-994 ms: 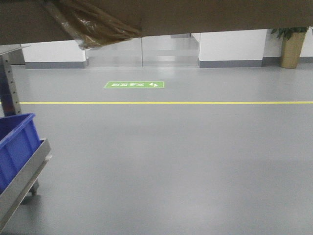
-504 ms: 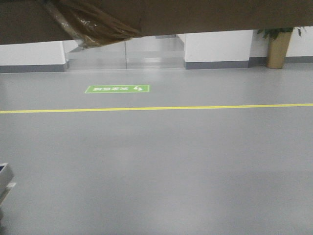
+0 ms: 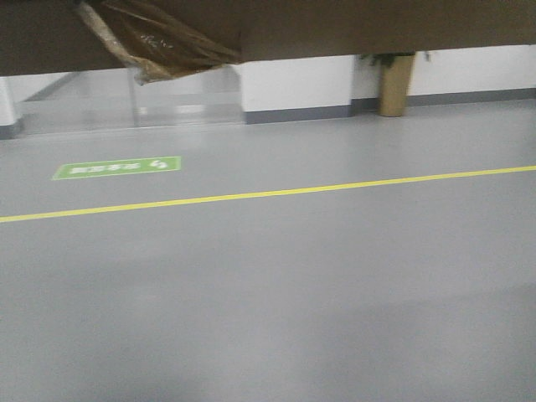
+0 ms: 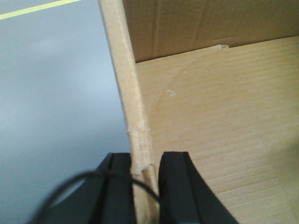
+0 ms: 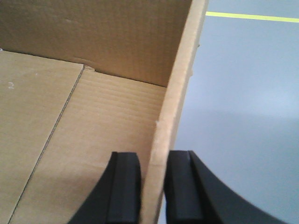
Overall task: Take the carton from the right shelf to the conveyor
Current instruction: 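Hold the carton with both grippers while the base drives to the conveyor, then carry the carton with both grippers over the grey conveyor belt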
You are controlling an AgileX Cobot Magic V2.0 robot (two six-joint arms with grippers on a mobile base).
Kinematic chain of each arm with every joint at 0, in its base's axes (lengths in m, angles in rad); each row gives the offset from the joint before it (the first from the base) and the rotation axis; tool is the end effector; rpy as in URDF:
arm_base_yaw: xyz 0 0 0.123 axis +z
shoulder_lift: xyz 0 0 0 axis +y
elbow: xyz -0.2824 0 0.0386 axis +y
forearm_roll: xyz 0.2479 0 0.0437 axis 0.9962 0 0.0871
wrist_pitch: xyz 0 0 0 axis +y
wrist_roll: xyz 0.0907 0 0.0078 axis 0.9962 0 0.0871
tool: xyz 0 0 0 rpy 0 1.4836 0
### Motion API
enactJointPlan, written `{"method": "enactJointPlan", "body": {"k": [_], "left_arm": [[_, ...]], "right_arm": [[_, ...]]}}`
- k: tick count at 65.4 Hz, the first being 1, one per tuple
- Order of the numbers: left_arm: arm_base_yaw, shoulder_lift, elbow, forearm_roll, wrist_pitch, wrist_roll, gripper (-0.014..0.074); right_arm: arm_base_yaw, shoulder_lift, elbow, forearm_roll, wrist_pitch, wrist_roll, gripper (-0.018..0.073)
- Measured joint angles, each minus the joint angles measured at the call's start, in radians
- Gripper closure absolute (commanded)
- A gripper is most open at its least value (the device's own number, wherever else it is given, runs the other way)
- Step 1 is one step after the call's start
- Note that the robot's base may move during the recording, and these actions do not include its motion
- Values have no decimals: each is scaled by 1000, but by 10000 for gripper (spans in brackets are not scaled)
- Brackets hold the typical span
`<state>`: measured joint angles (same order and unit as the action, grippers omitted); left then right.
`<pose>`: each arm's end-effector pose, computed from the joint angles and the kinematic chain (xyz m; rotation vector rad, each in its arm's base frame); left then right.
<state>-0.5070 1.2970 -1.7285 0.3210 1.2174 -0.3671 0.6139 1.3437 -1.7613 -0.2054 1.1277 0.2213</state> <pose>0.2187 -0.0906 0.4938 0.1224 2.2141 -0.0797 0.2189 0.1337 0.4956 -0.4179 2.1416 0.2230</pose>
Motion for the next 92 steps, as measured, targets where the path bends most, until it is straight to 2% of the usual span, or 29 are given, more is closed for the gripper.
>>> {"method": "enactJointPlan", "body": {"k": [23, 73, 92], "left_arm": [[0, 0, 0, 9, 0, 0, 615], [-4, 0, 0, 116, -18, 0, 615], [-4, 0, 0, 130, -21, -1, 615]], "right_arm": [[0, 1, 0, 0, 0, 0, 618], [0, 5, 0, 6, -33, 0, 618], [0, 6, 0, 8, -39, 0, 618]]}}
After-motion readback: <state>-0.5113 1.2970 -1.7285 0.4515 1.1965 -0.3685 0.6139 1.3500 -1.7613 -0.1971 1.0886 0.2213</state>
